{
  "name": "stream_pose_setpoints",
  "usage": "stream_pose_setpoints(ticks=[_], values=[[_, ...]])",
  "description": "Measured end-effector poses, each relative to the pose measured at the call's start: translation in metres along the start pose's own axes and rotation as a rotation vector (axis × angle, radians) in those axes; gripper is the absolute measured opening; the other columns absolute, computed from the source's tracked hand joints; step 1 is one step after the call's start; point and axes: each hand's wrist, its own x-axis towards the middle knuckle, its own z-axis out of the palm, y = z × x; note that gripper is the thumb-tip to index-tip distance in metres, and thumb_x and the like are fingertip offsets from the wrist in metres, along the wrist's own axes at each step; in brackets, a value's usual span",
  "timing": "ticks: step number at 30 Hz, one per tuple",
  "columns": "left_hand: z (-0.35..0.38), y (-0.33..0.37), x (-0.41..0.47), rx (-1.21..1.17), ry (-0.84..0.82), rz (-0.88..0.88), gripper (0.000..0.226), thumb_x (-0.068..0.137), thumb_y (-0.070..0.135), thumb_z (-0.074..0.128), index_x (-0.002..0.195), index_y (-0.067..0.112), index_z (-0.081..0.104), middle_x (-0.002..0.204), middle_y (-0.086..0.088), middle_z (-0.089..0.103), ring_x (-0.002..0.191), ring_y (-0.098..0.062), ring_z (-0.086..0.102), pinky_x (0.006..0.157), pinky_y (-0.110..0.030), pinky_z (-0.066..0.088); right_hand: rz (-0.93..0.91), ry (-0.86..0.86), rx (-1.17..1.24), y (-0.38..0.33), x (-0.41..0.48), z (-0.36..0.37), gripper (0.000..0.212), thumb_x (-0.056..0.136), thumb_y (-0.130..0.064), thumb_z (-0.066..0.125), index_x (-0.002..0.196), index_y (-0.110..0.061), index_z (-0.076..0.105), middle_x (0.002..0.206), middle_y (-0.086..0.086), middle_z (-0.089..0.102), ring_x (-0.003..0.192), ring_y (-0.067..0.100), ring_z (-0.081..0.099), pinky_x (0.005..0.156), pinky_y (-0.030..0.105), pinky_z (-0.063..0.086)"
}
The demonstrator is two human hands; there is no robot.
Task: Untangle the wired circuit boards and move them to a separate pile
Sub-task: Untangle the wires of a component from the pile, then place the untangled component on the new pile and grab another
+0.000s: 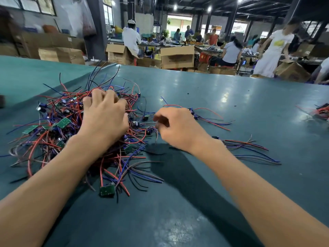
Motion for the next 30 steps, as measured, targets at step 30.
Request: stream_pose_setpoints(ticks=[30], values=[[0.019, -0.019, 0.0, 0.03, -0.051, -0.148, 0.03, 0.094, 0.041, 0.057, 0.121, 0.046, 0.069, 0.136, 0.005, 0.056, 0.123, -0.031, 0.035, 0.099, -0.055, 0.026, 0.193, -0.097, 0.243, -0.009, 0.098, -0.013, 0.018, 0.085, -0.029, 0.079, 0.085, -0.012, 0.076, 0.075, -0.005, 0.069, 0.061, 0.002, 0.057, 0.064, 0.021, 0.046]])
